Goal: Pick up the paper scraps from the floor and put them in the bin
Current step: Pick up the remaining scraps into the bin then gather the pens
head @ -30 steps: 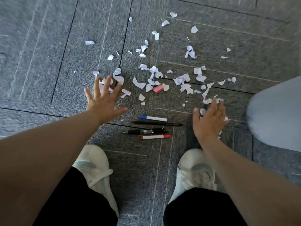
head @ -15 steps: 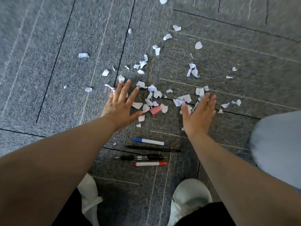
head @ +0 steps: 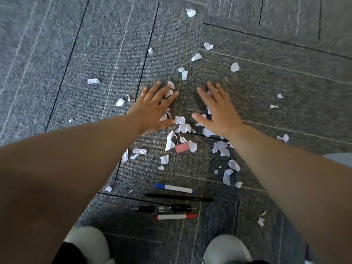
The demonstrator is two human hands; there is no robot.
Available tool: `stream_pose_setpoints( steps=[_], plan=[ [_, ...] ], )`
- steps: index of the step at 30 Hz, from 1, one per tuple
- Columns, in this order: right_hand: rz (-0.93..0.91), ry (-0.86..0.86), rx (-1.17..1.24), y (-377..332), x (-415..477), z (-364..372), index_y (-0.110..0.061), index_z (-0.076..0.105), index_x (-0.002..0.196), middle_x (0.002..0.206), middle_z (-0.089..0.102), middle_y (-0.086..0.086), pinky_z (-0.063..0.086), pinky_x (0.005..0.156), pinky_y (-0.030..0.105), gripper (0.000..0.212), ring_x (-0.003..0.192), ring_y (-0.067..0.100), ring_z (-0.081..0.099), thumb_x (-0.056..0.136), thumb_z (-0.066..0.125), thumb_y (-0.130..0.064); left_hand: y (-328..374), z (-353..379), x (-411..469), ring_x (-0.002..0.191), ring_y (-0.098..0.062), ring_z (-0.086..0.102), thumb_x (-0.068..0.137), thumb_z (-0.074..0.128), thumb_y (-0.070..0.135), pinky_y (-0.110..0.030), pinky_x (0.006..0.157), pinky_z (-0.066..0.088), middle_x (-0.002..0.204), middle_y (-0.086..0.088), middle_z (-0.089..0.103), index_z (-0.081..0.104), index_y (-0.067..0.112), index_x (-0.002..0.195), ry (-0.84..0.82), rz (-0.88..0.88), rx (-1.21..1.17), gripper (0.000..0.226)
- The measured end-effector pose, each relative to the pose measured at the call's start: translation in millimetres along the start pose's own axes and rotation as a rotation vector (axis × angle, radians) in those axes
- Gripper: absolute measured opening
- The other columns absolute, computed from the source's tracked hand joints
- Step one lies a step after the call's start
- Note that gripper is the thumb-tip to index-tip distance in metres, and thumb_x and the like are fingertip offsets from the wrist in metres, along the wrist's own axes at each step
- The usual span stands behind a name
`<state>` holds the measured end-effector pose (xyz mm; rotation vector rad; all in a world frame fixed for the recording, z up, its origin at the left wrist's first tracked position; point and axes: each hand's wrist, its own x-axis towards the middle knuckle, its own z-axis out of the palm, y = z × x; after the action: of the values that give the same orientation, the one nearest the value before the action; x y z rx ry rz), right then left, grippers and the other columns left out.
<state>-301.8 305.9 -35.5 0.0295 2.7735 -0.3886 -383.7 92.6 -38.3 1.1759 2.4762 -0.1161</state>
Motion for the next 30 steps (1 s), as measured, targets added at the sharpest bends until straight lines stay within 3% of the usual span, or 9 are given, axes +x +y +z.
stream_pose_setpoints(
  steps=[2, 5, 9, 12, 17, 21, 25, 30],
  plan=[
    [-0.138, 0.029, -0.017, -7, -13, 9, -0.031, 0.013, 0.145, 0.156, 0.004, 0.009, -0.002, 0.110, 0.046, 0.074, 0.142, 0.031, -0.002, 0.081, 0.023, -0.066, 4, 1, -8, 0.137, -0.024, -0.019, 0.093, 0.021, 0.053, -0.043, 0.107, -0.013, 0.154, -0.004, -0.012, -0.011, 0.029, 0.143, 0.007, 0.114, 0.012, 0.064],
    [-0.271, 0.057, -0.069, -8, -39, 30, -0.024, 0.029, 0.142, 0.152, 0.021, 0.013, 0.012, 0.110, 0.050, 0.066, 0.139, 0.034, 0.013, 0.085, 0.032, -0.058, 6, 15, -32, 0.141, -0.023, -0.009, 0.091, 0.011, 0.050, -0.041, 0.108, -0.012, 0.155, -0.003, -0.001, 0.002, 0.026, 0.145, -0.003, 0.213, 0.021, 0.059],
    [-0.256, 0.193, -0.143, -11, -62, 49, -0.016, 0.046, 0.126, 0.135, 0.047, 0.016, 0.041, 0.097, 0.051, 0.053, 0.120, 0.036, 0.037, 0.085, 0.043, -0.051, 6, 21, -66, 0.138, -0.030, 0.019, 0.079, 0.009, 0.066, -0.049, 0.110, 0.009, 0.150, -0.008, 0.022, 0.018, 0.019, 0.145, -0.017, 0.137, -0.001, 0.081],
    [-0.257, 0.337, -0.145, -18, -64, 50, -0.015, 0.052, 0.105, 0.112, 0.050, 0.013, 0.049, 0.080, 0.045, 0.034, 0.097, 0.034, 0.047, 0.086, 0.046, -0.042, 23, 19, -70, 0.133, -0.028, 0.023, 0.081, 0.025, 0.070, -0.047, 0.112, 0.015, 0.145, -0.005, 0.023, 0.014, 0.023, 0.144, -0.067, 0.110, -0.012, 0.079],
    [-0.318, 0.373, -0.122, -20, -65, 52, -0.012, 0.049, 0.092, 0.091, 0.051, 0.013, 0.048, 0.060, 0.034, 0.019, 0.071, 0.030, 0.052, 0.088, 0.045, -0.029, 38, 25, -59, 0.117, -0.020, 0.037, 0.093, 0.029, 0.050, -0.038, 0.104, 0.032, 0.129, -0.004, 0.037, 0.029, 0.026, 0.135, 0.066, 0.106, -0.072, 0.049],
    [-0.270, 0.270, -0.008, -30, -60, 39, -0.003, 0.055, 0.082, 0.076, 0.056, 0.014, 0.039, 0.044, 0.023, 0.015, 0.058, 0.025, 0.052, 0.084, 0.052, -0.018, 39, 29, -63, 0.091, -0.011, 0.045, 0.098, 0.031, 0.035, -0.027, 0.083, 0.047, 0.112, 0.000, 0.048, 0.045, 0.018, 0.117, 0.088, 0.090, -0.160, 0.029],
    [-0.102, 0.258, 0.088, -34, -69, 28, 0.000, 0.055, 0.089, 0.084, 0.057, 0.017, 0.040, 0.045, 0.032, 0.011, 0.060, 0.032, 0.053, 0.088, 0.056, -0.010, 39, 15, -70, 0.072, -0.010, 0.046, 0.097, 0.028, 0.037, -0.022, 0.059, 0.041, 0.099, 0.000, 0.050, 0.047, 0.012, 0.106, 0.099, -0.043, -0.197, 0.033],
    [-0.100, 0.365, 0.119, -43, -105, 12, 0.004, 0.055, 0.086, 0.078, 0.057, 0.020, 0.032, 0.046, 0.026, 0.016, 0.052, 0.029, 0.049, 0.088, 0.055, -0.012, 53, -17, -86, 0.066, -0.013, 0.050, 0.098, 0.027, 0.033, -0.026, 0.058, 0.048, 0.094, 0.000, 0.044, 0.045, 0.011, 0.107, 0.107, -0.054, -0.224, 0.030]
  ],
)
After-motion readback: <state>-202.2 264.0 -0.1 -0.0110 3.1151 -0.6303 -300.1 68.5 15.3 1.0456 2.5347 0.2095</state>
